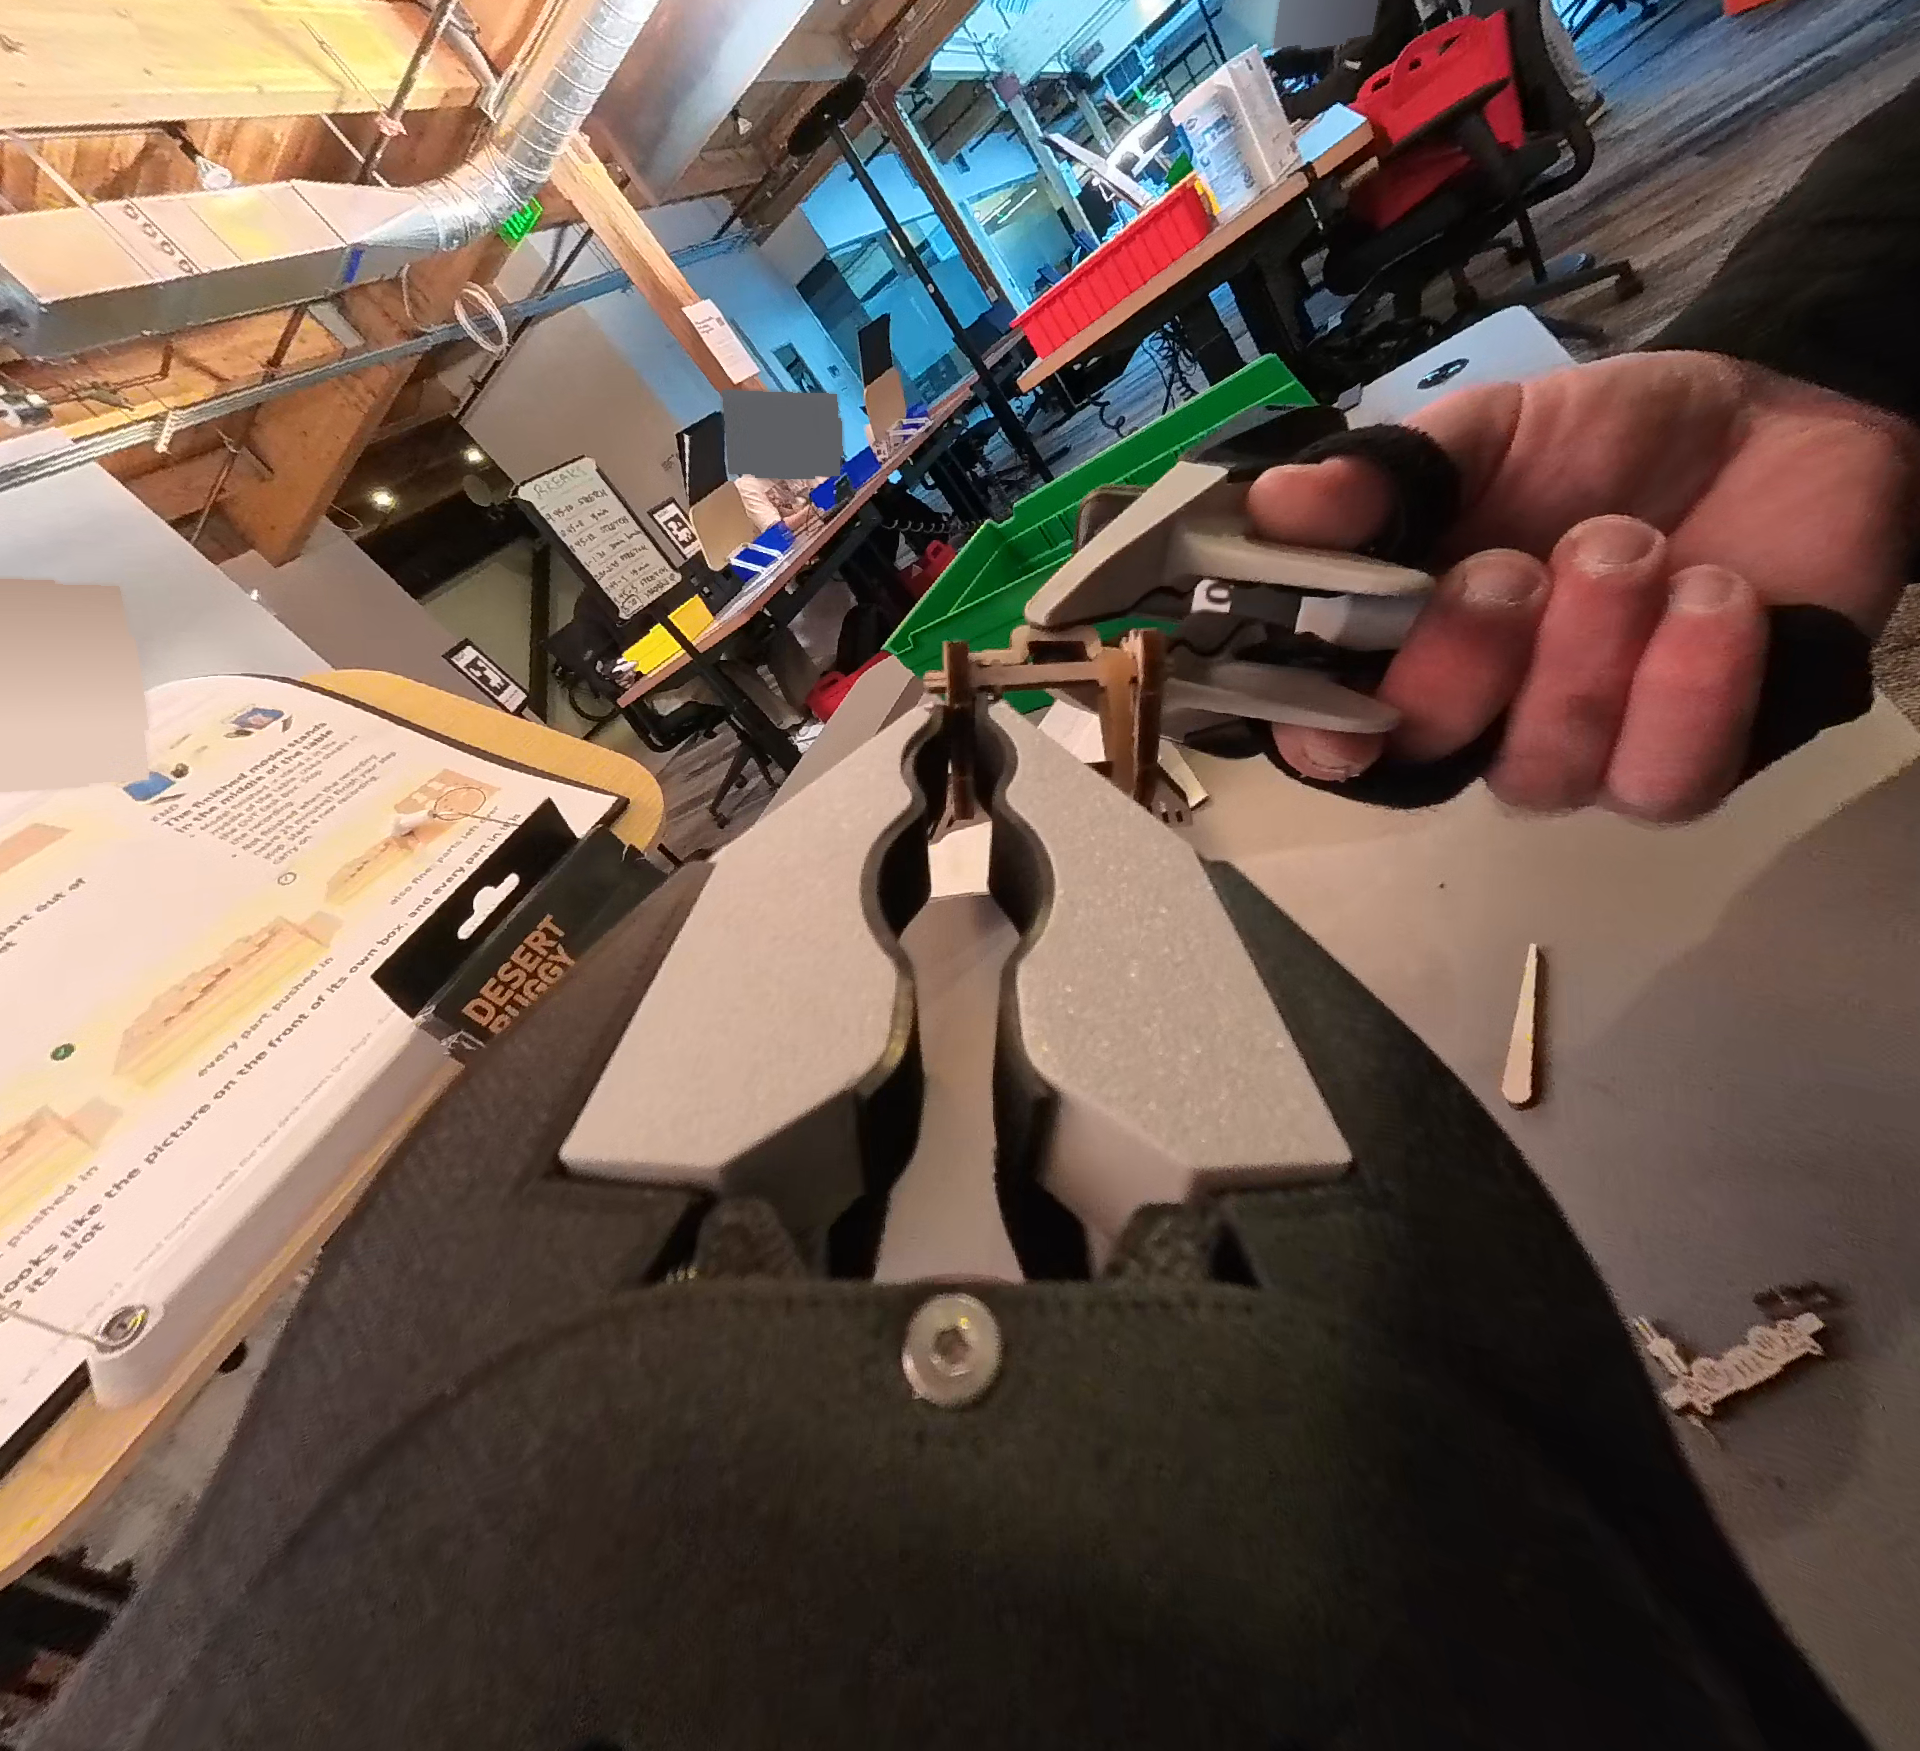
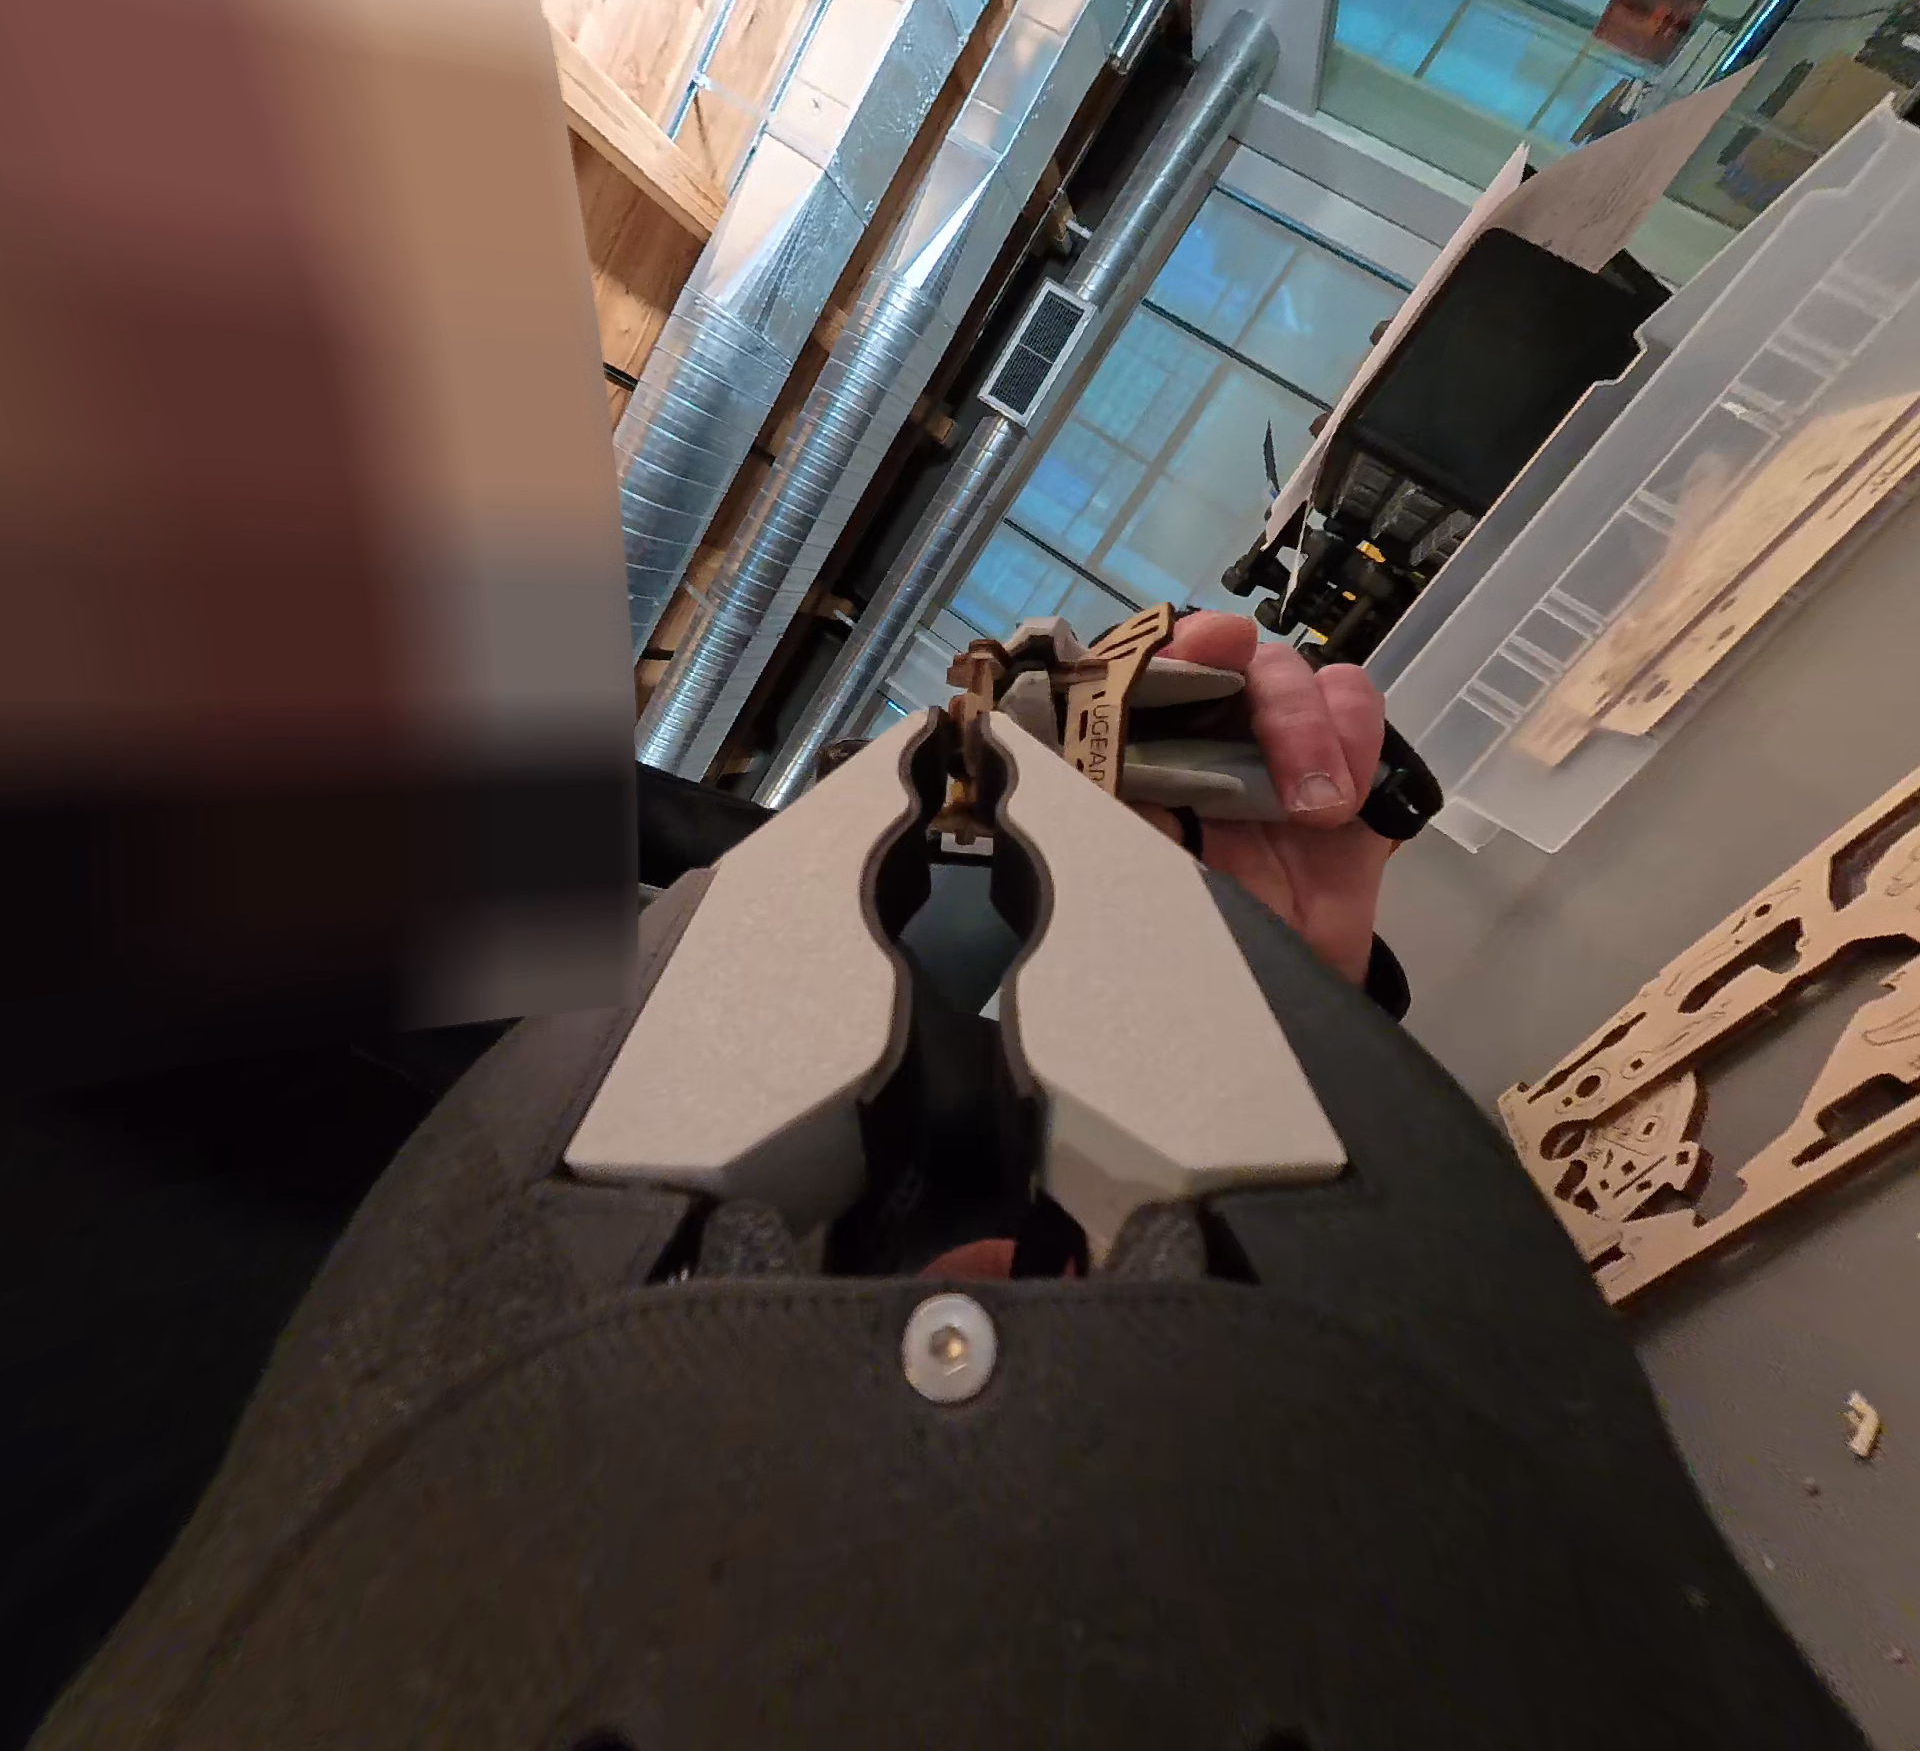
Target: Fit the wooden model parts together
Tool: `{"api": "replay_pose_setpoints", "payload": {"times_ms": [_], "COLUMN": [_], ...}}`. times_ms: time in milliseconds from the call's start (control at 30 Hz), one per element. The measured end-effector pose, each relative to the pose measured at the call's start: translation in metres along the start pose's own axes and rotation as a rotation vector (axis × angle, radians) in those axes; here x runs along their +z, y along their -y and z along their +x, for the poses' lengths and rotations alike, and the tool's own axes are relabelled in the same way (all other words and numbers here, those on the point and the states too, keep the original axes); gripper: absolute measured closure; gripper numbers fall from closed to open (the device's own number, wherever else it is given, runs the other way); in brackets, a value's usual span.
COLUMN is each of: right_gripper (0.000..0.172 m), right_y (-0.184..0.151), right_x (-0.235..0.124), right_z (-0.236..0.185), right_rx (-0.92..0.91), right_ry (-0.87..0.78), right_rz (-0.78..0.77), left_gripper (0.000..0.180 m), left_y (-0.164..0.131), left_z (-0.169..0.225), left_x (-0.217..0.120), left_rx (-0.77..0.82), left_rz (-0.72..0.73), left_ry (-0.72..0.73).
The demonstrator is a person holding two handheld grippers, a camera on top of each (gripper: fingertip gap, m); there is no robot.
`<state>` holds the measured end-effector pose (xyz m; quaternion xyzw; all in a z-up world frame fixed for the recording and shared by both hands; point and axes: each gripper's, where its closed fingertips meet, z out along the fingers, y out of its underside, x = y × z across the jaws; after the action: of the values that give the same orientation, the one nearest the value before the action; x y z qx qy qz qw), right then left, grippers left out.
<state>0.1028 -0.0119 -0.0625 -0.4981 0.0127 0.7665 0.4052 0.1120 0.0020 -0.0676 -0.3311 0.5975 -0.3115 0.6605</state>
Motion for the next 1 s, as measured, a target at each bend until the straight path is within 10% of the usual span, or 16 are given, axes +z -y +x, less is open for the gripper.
{"api": "replay_pose_setpoints", "payload": {"times_ms": [1000], "right_gripper": [0.171], "right_y": [0.016], "right_x": [-0.002], "right_z": [0.015], "right_rx": [-0.041], "right_ry": [-0.197], "right_rz": [0.053], "left_gripper": [0.180], "left_y": [-0.012], "left_z": [-0.003], "left_x": [0.011], "left_rx": [-0.236], "left_rz": [0.015], "left_ry": [-0.005]}}
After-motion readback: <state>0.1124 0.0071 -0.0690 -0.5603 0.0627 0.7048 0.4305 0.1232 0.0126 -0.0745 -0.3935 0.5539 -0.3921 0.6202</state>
